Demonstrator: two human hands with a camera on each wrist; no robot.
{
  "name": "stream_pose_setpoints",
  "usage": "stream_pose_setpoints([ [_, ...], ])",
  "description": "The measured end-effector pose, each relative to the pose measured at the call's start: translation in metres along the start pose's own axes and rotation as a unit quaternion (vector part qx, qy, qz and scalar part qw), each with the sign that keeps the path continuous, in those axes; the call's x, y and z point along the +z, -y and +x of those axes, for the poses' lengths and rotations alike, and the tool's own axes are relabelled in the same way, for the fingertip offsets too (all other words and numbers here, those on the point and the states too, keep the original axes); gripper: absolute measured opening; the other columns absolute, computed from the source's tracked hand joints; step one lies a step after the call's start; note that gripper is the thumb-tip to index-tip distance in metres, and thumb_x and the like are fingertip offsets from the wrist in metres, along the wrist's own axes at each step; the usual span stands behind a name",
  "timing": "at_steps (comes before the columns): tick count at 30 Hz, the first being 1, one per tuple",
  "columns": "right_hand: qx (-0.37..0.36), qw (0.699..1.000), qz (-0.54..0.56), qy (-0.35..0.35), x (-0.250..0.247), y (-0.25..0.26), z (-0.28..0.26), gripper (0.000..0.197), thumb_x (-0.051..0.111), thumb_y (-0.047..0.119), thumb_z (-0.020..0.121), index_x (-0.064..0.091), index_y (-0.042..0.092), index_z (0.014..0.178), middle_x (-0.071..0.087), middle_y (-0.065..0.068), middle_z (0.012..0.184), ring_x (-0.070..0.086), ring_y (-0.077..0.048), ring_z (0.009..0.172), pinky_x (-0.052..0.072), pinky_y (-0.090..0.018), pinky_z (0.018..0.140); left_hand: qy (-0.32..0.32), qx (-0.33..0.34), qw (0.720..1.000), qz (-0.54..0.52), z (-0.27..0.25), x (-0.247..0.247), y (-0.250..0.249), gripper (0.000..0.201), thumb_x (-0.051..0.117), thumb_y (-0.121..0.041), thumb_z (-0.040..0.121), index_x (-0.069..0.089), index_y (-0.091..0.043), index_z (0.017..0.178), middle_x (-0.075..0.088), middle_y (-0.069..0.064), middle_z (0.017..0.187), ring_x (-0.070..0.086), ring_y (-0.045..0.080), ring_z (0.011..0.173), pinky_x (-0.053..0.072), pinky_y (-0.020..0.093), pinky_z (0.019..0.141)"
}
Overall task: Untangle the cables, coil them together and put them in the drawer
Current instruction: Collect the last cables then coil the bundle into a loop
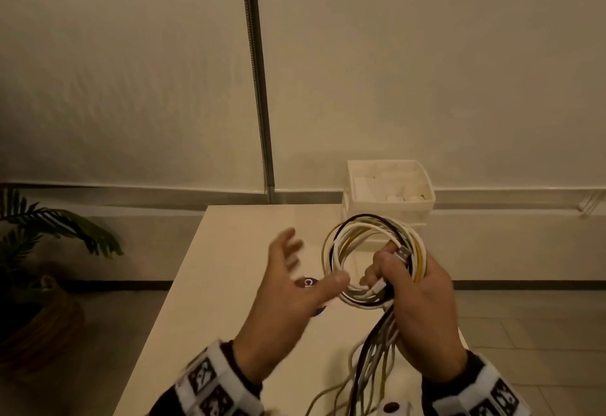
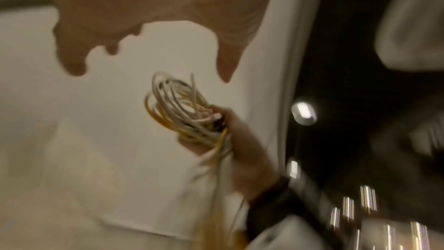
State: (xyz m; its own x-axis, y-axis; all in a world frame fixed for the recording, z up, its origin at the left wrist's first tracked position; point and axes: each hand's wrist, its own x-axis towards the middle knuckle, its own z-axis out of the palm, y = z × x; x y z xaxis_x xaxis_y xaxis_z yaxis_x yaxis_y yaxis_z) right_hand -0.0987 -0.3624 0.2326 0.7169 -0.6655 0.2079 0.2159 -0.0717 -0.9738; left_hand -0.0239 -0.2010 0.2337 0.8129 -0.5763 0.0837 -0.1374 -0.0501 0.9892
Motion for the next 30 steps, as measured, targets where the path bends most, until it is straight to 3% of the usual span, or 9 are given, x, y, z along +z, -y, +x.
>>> stream_pose_setpoints([
  [1, 0.01, 1.0, 0.015, 0.001, 0.0, 0.0, 0.005, 0.015, 0.053, 0.004, 0.09, 0.061, 0.005, 0.078, 0.062, -0.016, 0.066, 0.057, -0.034, 0.064, 0.05, -0.049, 0.068, 0.012, 0.088, 0.99, 0.111, 0.003, 0.002, -0.007, 0.106, 0.075, -0.066, 0.057, 0.022, -0.043, 0.145, 0.028, -0.018, 0.152, 0.032, 0.006, 0.139, 0.031, 0.035, 0.113],
  [3, 0.018, 1.0, 0.014, 0.01, 0.005, 0.005, 0.01, 0.014, 0.052, 0.002, 0.09, 0.061, 0.002, 0.078, 0.062, -0.017, 0.07, 0.055, -0.034, 0.066, 0.049, -0.047, 0.068, 0.088, 0.224, 0.905, 0.352, 0.003, 0.005, -0.004, 0.118, 0.069, -0.071, 0.066, 0.003, -0.03, 0.154, 0.006, -0.016, 0.161, -0.001, 0.01, 0.151, 0.01, 0.039, 0.12],
  [5, 0.019, 0.999, -0.003, 0.025, 0.014, 0.01, 0.014, 0.014, 0.052, 0.004, 0.092, 0.065, 0.001, 0.087, 0.067, -0.02, 0.08, 0.061, -0.039, 0.072, 0.055, -0.042, 0.067, 0.14, 0.219, 0.853, 0.453, 0.002, 0.016, -0.006, 0.13, 0.065, -0.074, 0.068, -0.018, -0.022, 0.153, -0.015, -0.014, 0.163, -0.029, 0.011, 0.146, -0.007, 0.048, 0.12],
  [8, 0.044, 0.999, -0.002, 0.032, 0.025, 0.015, 0.015, 0.016, 0.052, 0.008, 0.093, 0.065, 0.0, 0.094, 0.068, -0.023, 0.09, 0.064, -0.041, 0.087, 0.059, -0.041, 0.07, 0.106, 0.206, 0.838, 0.495, 0.01, 0.038, 0.003, 0.129, 0.06, -0.071, 0.072, -0.03, -0.019, 0.149, -0.019, -0.01, 0.163, -0.041, 0.015, 0.14, -0.016, 0.058, 0.115],
  [12, 0.09, 0.995, 0.035, 0.009, 0.032, 0.022, 0.013, 0.017, 0.052, 0.009, 0.093, 0.064, -0.003, 0.096, 0.066, -0.027, 0.097, 0.064, -0.042, 0.097, 0.055, -0.049, 0.085, 0.045, 0.195, 0.837, 0.508, 0.018, 0.044, 0.014, 0.121, 0.057, -0.056, 0.079, -0.041, -0.021, 0.141, -0.007, -0.001, 0.165, -0.022, 0.019, 0.149, -0.018, 0.063, 0.112],
  [16, 0.146, 0.987, 0.069, -0.026, 0.036, 0.021, 0.007, 0.014, 0.054, 0.006, 0.09, 0.061, -0.006, 0.094, 0.061, -0.034, 0.093, 0.066, -0.045, 0.086, 0.057, -0.045, 0.076, 0.022, 0.198, 0.859, 0.472, 0.027, 0.044, 0.035, 0.084, 0.058, -0.032, 0.079, 0.019, -0.018, 0.153, 0.029, -0.003, 0.159, 0.025, 0.01, 0.147, -0.001, 0.064, 0.115],
  [19, 0.193, 0.975, 0.102, -0.038, 0.033, 0.015, 0.006, 0.017, 0.055, 0.005, 0.091, 0.058, -0.011, 0.093, 0.055, -0.031, 0.083, 0.06, -0.032, 0.077, 0.052, -0.037, 0.067, 0.04, 0.195, 0.87, 0.452, 0.025, 0.046, 0.043, 0.064, 0.047, -0.025, 0.078, 0.03, -0.022, 0.14, 0.053, -0.005, 0.137, 0.047, 0.013, 0.132, 0.006, 0.052, 0.116],
  [26, 0.284, 0.929, 0.235, 0.04, 0.002, 0.009, 0.0, 0.041, 0.055, 0.024, 0.093, 0.06, -0.008, 0.119, 0.063, -0.026, 0.113, 0.061, -0.031, 0.103, 0.044, -0.045, 0.102, 0.137, 0.132, 0.921, 0.339, 0.029, 0.028, 0.036, 0.042, 0.047, -0.013, 0.092, 0.037, -0.024, 0.131, 0.056, -0.01, 0.101, 0.048, 0.005, 0.085, 0.034, 0.035, 0.094],
  [30, 0.205, 0.975, -0.021, 0.081, -0.035, 0.019, -0.007, 0.034, 0.063, 0.011, 0.086, 0.062, 0.006, 0.121, 0.066, -0.013, 0.12, 0.064, -0.019, 0.109, 0.048, -0.032, 0.098, 0.18, 0.09, 0.915, 0.349, 0.035, 0.01, 0.041, 0.005, 0.048, -0.022, 0.093, 0.045, -0.02, 0.097, 0.062, 0.002, 0.09, 0.055, 0.026, 0.081, 0.04, 0.037, 0.072],
])
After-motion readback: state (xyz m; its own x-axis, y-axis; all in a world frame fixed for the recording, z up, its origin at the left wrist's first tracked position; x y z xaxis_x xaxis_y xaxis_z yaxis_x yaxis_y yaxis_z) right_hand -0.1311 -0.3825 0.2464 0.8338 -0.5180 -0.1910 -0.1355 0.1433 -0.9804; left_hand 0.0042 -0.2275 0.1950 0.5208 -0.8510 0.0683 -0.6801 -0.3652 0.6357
